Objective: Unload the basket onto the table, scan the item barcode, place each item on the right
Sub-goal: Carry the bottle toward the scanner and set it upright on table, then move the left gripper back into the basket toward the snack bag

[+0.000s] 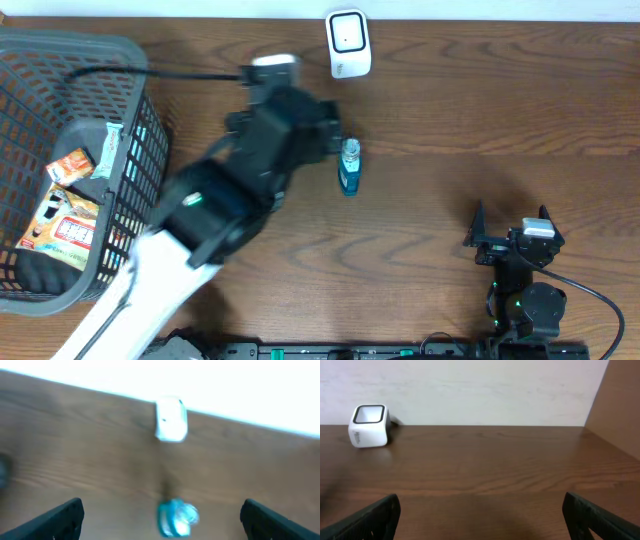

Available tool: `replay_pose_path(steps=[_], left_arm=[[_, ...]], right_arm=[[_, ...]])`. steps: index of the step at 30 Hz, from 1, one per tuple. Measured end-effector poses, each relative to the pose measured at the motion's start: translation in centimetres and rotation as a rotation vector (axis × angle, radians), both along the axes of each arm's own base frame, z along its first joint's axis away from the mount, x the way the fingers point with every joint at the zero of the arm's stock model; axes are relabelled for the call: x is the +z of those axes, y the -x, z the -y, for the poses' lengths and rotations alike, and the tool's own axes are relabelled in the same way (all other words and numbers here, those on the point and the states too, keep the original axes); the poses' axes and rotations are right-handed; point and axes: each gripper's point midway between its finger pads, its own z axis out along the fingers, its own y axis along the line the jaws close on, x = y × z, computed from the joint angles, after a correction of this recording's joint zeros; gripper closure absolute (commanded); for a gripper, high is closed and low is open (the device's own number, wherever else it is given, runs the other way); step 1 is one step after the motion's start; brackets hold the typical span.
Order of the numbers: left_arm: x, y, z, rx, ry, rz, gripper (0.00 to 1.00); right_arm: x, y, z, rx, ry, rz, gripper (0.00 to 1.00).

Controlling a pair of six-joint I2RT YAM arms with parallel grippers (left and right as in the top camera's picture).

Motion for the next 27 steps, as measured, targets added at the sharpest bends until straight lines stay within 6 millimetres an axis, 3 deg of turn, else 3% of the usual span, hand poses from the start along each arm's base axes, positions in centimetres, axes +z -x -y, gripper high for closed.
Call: replay_pose_path(steps=[5,8,15,17,21,27], left_arm=[[4.0,1.5,-9.6,0.222,-0.008,0.094,0.01],[5.2,3.1,-15.8,0.395,-0.018,0.122,0.01],[5.1,7.0,-27.4,0.825,-0.026,0.106,0.01],[4.7,7.4,-29.5,0.916,-0.018,0.091,0.01],[1.8,8.1,-33.6,1.091,-0.029,-0.021,0.01],[-6.8,7.1,-37.8,1.196,-0.011,-0.353,0.01]], right_arm=[[0.0,0.0,0.0,0.000,0.000,0.000,0.01],[0.0,0.0,0.0,0.000,0.000,0.000,0.01],[0.0,0.0,0.0,0.000,0.000,0.000,0.01],[0.0,0.0,0.0,0.000,0.000,0.000,0.01],[0.0,0.0,-0.1,0.005,0.000,0.000,0.01],[0.0,0.0,-0.3,0.012,0.000,0.000,0.01]])
